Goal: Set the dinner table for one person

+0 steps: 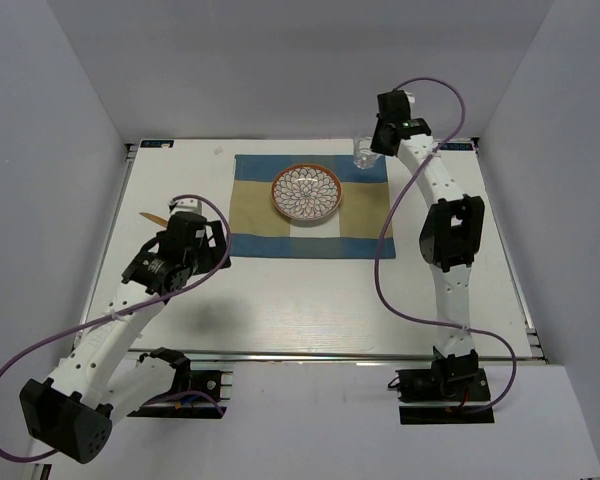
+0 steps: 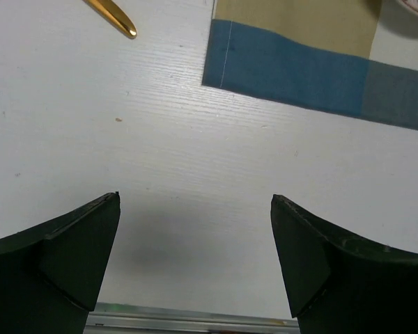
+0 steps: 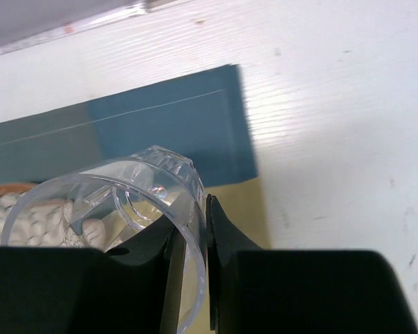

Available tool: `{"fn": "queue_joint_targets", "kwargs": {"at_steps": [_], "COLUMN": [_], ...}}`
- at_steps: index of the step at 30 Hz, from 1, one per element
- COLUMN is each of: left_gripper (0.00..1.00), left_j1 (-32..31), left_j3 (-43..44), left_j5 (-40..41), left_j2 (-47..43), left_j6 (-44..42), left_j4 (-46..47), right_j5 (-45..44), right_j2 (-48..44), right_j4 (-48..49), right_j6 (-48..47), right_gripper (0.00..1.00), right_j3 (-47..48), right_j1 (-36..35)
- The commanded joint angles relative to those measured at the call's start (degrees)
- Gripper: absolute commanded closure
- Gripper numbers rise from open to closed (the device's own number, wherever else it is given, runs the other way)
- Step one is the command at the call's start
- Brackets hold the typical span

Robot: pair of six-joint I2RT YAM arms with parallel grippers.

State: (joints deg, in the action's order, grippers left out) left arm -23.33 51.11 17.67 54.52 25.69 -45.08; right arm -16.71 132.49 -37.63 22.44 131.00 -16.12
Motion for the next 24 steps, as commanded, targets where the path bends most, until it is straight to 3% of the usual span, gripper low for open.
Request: {"fn": "queue_joint_targets", "kwargs": {"at_steps": [1, 17, 18, 19, 21, 24], "left_gripper": [0.02, 0.02, 0.02, 0.02, 0.02, 0.02], "left_j1": [0.1, 0.7, 0.7, 0.7, 0.7, 0.7], "left_j3": [0.6, 0.1, 0.1, 0.1, 0.0, 0.0], "left_j5": [2.1, 0.9, 1.0, 0.9, 0.9, 1.1], "left_j2": [-3.0, -3.5, -3.5, -3.5, -3.5, -3.3], "left_j6": [-0.8, -1.3, -1.3, -1.3, -1.3, -1.3], "left_j4": [3.5, 3.8, 3.8, 3.7, 3.8, 3.8], "right_j5": [2.2, 6.0, 6.2, 6.2, 6.2, 7.7], "right_j2": [1.8, 10.2, 10.2, 10.2, 9.9, 6.6], "right_j4": [1.7, 8.3, 8.4, 8.6, 8.4, 8.4], "right_j6": [-3.0, -4.6, -4.6, -4.5, -4.5, -3.4], "right_gripper": [1.00, 0.98, 0.67, 0.45, 0.11, 0.11], "right_j3": [3.6, 5.6, 5.6, 5.7, 6.0, 5.6], "right_j1": [1.7, 3.9, 4.1, 4.2, 4.1, 4.3]}}
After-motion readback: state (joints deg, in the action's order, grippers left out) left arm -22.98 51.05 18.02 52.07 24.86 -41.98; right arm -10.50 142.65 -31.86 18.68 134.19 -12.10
